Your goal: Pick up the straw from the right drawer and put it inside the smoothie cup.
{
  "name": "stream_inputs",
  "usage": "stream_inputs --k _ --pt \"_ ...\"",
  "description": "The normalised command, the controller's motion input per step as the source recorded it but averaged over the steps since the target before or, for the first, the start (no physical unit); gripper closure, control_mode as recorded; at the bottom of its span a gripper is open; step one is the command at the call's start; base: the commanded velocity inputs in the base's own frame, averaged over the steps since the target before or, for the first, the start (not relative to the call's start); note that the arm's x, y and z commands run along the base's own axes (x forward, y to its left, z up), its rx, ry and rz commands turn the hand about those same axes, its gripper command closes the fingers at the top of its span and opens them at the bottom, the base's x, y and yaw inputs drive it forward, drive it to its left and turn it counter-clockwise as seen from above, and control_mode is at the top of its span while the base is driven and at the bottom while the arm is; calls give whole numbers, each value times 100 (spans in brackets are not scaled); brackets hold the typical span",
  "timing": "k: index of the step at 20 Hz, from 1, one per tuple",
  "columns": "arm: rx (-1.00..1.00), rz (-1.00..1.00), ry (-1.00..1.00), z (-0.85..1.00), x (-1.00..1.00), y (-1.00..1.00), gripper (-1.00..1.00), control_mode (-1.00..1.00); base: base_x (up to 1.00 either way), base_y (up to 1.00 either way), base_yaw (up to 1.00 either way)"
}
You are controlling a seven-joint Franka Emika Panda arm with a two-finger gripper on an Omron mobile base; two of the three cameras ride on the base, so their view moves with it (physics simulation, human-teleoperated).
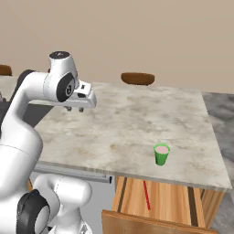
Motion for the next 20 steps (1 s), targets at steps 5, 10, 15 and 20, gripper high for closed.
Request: stream_inputs --k 5,10,15,20 --pt "0 0 0 0 0 0 -100 100 0 0 0" --pt "0 0 0 0 0 0 -100 100 -17 -2 0" --pt "0 0 0 0 0 0 -100 100 -62 -5 0" --pt "0 0 0 0 0 0 -100 100 -52 -9 -1"
